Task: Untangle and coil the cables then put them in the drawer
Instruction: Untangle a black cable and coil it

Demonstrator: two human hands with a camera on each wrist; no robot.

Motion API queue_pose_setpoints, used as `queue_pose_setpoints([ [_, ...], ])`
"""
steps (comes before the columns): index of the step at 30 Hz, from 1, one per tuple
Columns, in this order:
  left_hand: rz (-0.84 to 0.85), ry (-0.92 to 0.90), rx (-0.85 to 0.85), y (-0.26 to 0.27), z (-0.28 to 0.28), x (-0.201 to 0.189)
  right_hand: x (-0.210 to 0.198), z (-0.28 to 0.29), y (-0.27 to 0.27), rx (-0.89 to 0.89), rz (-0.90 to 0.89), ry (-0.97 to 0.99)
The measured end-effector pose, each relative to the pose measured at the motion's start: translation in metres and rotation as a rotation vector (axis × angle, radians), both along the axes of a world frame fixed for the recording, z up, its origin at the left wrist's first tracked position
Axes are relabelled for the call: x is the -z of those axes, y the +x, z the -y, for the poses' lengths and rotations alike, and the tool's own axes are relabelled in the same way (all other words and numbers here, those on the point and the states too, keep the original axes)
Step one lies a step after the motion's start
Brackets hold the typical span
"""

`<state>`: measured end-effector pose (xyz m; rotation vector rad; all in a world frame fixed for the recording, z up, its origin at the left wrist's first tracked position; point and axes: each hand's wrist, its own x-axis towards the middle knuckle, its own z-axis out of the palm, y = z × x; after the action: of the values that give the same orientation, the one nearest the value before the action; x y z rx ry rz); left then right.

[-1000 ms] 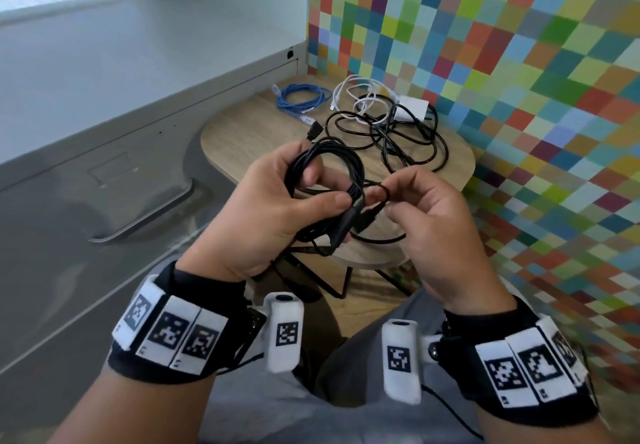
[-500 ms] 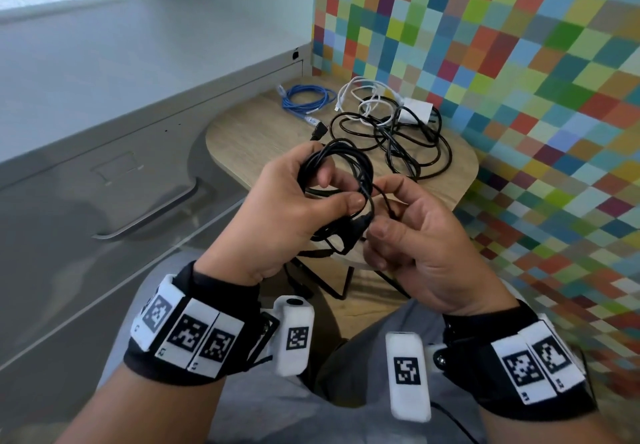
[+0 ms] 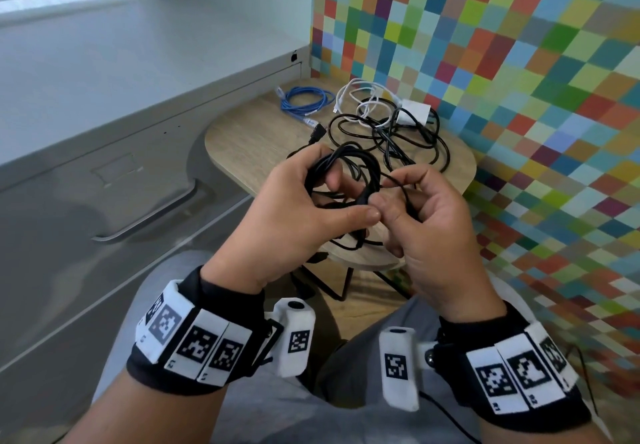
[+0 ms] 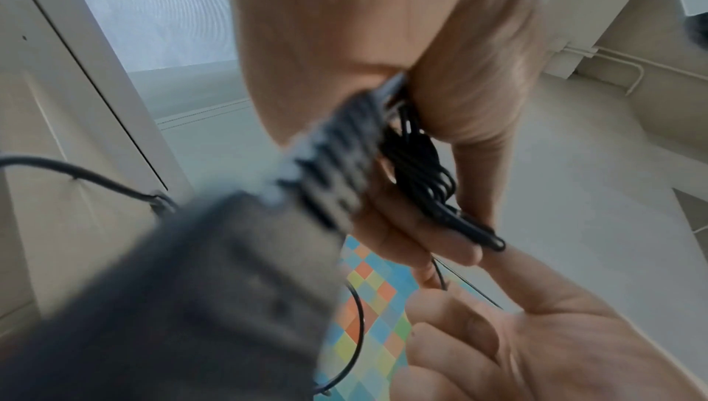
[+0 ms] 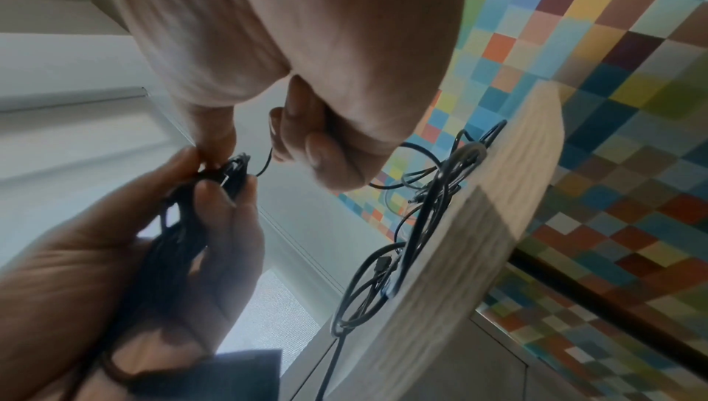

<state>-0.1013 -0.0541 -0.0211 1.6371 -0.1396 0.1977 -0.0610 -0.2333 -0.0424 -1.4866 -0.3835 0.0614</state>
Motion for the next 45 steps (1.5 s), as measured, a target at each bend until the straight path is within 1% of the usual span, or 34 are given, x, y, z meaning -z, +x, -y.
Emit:
queue_pose_setpoints([
  [2, 0.008, -0.042, 0.003, 0.001, 0.0, 0.0, 0.002, 0.001, 0.002, -0.02, -0.054, 0.028],
  [5, 0.025, -0.248, 0.036, 0.0, -0.005, -0.002, 0.003, 0.009, 0.01, -0.002, -0.128, 0.095],
  [6, 0.032, -0.292, 0.048, 0.0, -0.007, -0.002, 0.002, 0.013, 0.013, 0.011, -0.134, 0.102],
  [10, 0.024, -0.326, 0.07, 0.001, -0.007, -0.001, 0.002, 0.019, 0.023, 0.068, -0.132, 0.147],
  [13, -0.003, -0.258, 0.091, 0.004, -0.007, 0.001, 0.001, 0.02, 0.027, 0.138, -0.208, 0.252],
  [15, -0.012, -0.183, 0.052, 0.005, -0.007, 0.005, 0.001, 0.021, 0.028, 0.179, -0.229, 0.293],
  [16, -0.01, -0.172, 0.024, 0.006, -0.006, 0.005, 0.002, 0.022, 0.028, 0.191, -0.215, 0.279],
  [18, 0.009, -0.208, -0.052, 0.007, -0.004, 0.005, 0.003, 0.021, 0.026, 0.183, -0.162, 0.155],
  [21, 0.038, -0.251, -0.141, 0.009, -0.004, 0.003, 0.003, 0.014, 0.017, 0.087, -0.122, -0.074],
  [24, 0.046, -0.194, -0.116, 0.007, -0.004, 0.002, 0.002, 0.008, 0.013, -0.01, -0.108, -0.174],
  [26, 0.05, -0.18, -0.072, 0.005, -0.004, 0.001, 0.001, 0.006, 0.011, -0.059, -0.074, -0.199],
  [28, 0.04, -0.202, -0.033, 0.004, -0.004, -0.001, 0.0, 0.006, 0.011, -0.081, -0.06, -0.15],
  [29, 0.029, -0.209, -0.031, 0.005, -0.005, -0.001, -0.001, 0.007, 0.011, -0.083, -0.068, -0.091],
  [33, -0.025, -0.21, -0.066, 0.007, -0.013, 0.003, -0.01, 0.024, 0.017, -0.172, -0.144, 0.336],
  [36, -0.076, -0.138, -0.01, 0.007, -0.014, 0.006, -0.017, 0.033, 0.02, -0.235, -0.113, 0.458],
  [37, -0.094, -0.108, 0.03, 0.007, -0.013, 0.007, -0.018, 0.034, 0.02, -0.266, -0.113, 0.476],
  [39, -0.121, -0.075, 0.105, 0.006, -0.009, 0.007, -0.018, 0.033, 0.019, -0.278, -0.112, 0.449],
  [42, -0.137, -0.039, 0.161, 0.005, -0.005, 0.008, -0.013, 0.027, 0.016, -0.182, 0.022, 0.297],
  [45, -0.156, 0.03, 0.165, 0.005, -0.004, 0.009, -0.015, 0.02, 0.011, -0.151, 0.096, 0.178],
])
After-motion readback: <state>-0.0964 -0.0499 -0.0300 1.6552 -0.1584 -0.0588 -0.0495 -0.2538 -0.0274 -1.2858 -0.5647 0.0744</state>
